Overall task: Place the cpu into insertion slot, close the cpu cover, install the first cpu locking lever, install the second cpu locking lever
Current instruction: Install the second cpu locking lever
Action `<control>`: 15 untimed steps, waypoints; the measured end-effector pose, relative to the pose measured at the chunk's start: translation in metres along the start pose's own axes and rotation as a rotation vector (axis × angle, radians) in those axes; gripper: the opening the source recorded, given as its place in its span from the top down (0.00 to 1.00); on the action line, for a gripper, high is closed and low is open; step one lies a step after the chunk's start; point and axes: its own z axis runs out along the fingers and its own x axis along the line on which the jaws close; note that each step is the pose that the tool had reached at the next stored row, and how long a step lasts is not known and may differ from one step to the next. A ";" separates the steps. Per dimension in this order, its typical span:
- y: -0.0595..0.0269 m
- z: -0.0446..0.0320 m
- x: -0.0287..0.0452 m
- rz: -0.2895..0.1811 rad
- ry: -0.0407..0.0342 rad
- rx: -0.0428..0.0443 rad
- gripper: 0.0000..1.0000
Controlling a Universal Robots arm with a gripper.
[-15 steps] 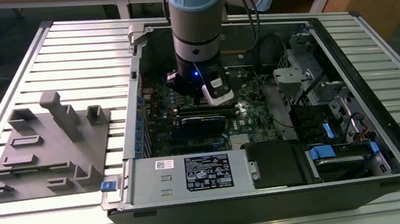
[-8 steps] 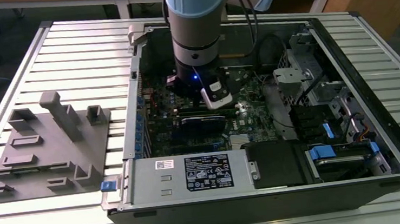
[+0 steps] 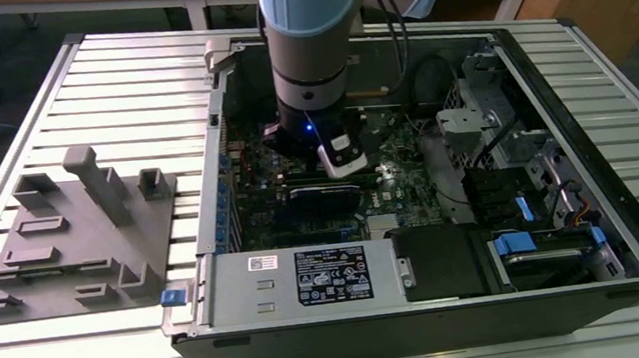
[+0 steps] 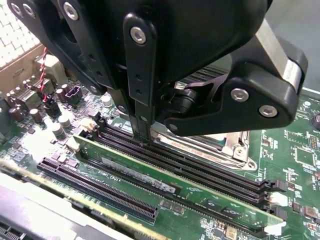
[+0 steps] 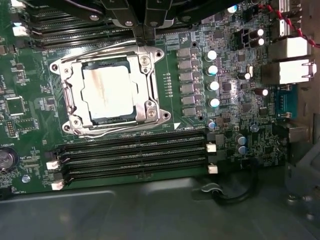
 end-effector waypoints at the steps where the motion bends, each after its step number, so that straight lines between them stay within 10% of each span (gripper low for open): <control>1: -0.0001 0.0005 0.0002 0.000 0.0002 -0.0019 0.89; 15: -0.0023 0.0093 0.0039 0.002 0.0047 -0.0339 0.89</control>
